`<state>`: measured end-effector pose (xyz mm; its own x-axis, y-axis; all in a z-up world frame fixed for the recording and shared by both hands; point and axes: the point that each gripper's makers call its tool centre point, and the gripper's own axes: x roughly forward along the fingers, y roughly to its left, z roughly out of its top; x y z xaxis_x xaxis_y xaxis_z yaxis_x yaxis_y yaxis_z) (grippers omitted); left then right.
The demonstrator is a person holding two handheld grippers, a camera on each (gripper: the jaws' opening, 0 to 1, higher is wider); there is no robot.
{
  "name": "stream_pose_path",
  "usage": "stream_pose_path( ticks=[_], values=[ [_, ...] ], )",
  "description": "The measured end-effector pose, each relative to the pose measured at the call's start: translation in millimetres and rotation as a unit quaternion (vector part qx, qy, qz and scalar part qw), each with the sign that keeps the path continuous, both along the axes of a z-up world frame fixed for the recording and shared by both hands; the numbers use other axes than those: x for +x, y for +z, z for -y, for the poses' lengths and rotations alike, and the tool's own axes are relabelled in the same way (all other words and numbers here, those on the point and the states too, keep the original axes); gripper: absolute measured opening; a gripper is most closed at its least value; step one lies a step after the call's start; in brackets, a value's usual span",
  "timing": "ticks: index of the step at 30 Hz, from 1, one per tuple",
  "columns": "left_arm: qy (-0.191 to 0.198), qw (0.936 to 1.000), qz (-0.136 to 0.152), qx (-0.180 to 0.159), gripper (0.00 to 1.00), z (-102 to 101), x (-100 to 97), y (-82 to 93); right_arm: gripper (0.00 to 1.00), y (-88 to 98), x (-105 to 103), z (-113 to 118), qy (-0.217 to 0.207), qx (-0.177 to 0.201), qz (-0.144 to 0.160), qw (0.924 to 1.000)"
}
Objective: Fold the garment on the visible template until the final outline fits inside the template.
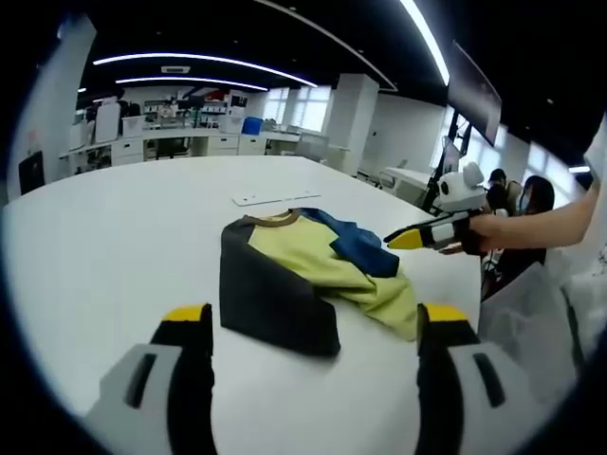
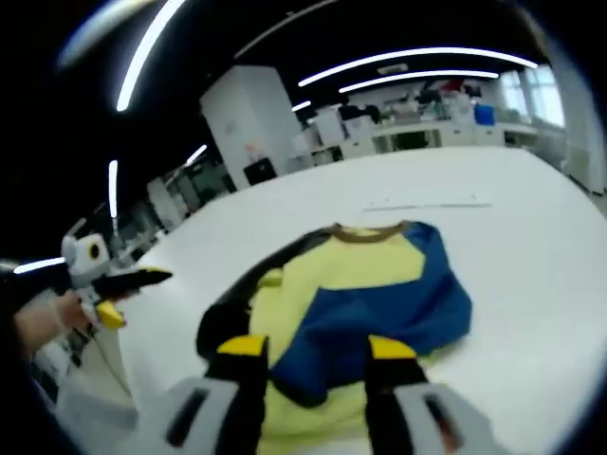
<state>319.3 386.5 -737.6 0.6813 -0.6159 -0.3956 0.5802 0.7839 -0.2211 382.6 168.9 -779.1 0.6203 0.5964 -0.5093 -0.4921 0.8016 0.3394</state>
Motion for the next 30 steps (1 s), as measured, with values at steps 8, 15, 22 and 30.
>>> stream_pose_path(
  ticks=[8, 15, 22, 30],
  values=[
    [-0.001, 1.0, -0.004, 0.0, 0.86, 0.2, -2.0, -2.6, 0.42, -11.3, 3.7, 25.0, -0.031, -0.007, -0.012, 0.9994],
    [0.001, 1.0, -0.007, 0.002, 0.86, -3.3, -3.8, -4.0, 0.36, -18.3, 5.6, 28.9, -0.038, -0.008, -0.021, 0.999],
    [0.006, 1.0, -0.008, 0.001, 0.86, -5.5, -5.2, -3.4, 0.33, -28.2, 7.7, 23.2, -0.034, -0.012, -0.034, 0.9988],
    [0.016, 0.9998, -0.012, 0.003, 0.86, -13.4, -8.0, -4.9, 0.28, -47.6, 10.4, 22.3, -0.029, -0.028, -0.054, 0.9977]
  ],
)
